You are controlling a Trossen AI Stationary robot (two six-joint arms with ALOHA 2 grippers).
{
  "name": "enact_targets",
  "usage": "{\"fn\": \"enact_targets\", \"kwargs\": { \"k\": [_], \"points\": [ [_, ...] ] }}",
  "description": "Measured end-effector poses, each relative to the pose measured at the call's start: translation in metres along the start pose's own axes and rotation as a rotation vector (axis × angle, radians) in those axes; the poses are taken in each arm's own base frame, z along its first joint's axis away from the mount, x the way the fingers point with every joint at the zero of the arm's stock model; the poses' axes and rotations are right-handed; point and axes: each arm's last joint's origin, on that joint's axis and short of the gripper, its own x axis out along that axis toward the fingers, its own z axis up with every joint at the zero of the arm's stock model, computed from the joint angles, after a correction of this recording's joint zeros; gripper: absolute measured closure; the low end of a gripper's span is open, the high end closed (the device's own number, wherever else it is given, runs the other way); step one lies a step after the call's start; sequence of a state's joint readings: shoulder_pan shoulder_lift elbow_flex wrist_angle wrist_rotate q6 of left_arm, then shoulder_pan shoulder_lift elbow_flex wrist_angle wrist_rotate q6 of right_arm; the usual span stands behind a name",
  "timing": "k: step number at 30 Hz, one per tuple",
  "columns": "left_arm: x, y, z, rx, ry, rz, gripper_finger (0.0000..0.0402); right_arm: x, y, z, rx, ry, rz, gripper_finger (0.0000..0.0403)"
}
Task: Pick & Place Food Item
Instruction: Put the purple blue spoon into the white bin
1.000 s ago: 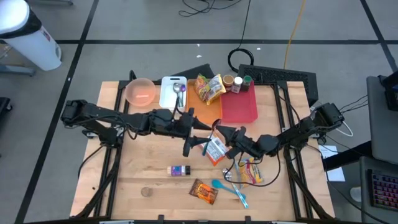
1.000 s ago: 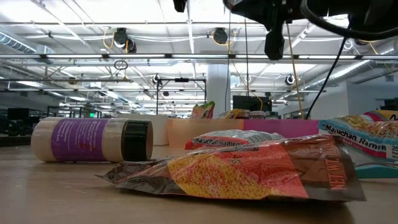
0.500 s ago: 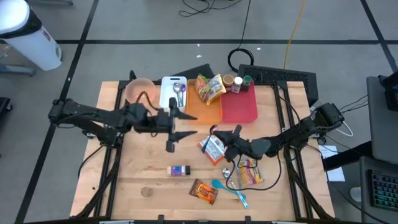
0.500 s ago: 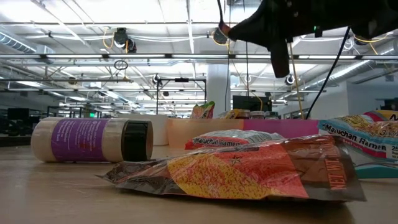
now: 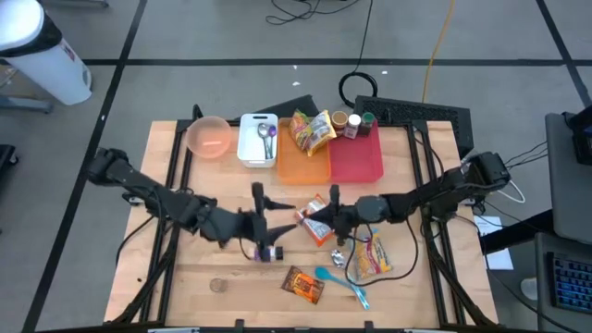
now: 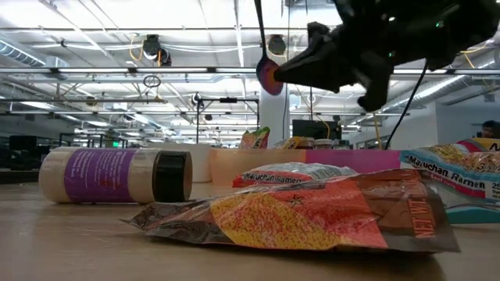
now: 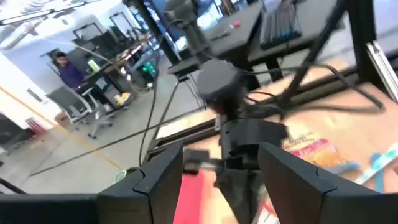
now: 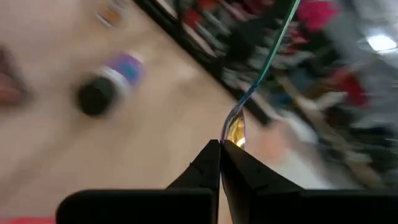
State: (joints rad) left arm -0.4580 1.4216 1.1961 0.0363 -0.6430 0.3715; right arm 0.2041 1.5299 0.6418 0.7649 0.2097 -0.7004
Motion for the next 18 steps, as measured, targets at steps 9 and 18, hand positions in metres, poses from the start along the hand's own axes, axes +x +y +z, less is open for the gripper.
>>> {"fn": "enact_targets", "kwargs": {
  "k": [9, 18],
  "points": [
    [0.037, -0.007, 0.031, -0.008, 0.333, -0.092, 0.0183, 0.004, -0.015, -0.024, 0.245, -0.041, 0.211, 0.0403],
    [0.067, 0.020, 0.032, -0.178, 0.615, -0.177, 0.0183, 0.004, -0.013, -0.027, 0.232, -0.004, 0.232, 0.0403]
  ]
}}
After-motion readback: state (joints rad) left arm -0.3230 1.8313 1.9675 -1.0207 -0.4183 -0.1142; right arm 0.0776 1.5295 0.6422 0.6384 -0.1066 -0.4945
